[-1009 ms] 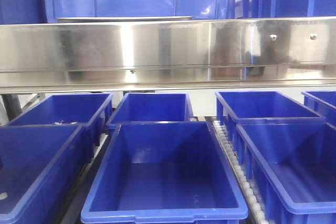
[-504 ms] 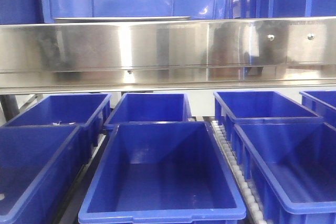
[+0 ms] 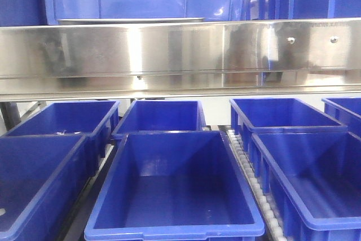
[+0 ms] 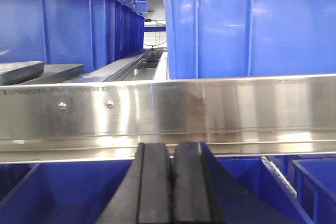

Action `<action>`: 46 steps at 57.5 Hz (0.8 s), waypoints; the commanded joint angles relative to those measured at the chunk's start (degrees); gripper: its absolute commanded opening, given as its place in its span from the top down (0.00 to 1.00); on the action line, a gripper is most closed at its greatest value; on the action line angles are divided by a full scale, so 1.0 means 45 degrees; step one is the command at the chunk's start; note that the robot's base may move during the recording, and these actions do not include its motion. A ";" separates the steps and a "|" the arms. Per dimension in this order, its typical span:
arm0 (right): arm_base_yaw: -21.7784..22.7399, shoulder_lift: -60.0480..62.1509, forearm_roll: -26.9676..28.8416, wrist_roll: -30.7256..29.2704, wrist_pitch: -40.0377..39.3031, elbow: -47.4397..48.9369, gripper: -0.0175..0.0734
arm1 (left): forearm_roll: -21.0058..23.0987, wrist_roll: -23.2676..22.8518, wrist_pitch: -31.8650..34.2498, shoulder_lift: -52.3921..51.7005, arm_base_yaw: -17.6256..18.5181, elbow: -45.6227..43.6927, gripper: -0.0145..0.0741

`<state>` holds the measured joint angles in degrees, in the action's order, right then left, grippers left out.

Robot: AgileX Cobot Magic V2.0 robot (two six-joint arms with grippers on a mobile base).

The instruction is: Stack silver trays without gaps

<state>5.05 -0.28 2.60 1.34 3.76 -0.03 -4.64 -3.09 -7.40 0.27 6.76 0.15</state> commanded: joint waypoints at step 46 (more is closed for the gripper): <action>-0.0034 0.0063 0.0045 -0.0094 -0.0195 0.0007 0.89 | 0.0002 0.0002 0.0208 -0.0061 -0.0062 -0.0033 0.85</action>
<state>5.05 -0.28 2.60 1.34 3.76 -0.03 -4.64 -3.09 -7.40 0.27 6.76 0.15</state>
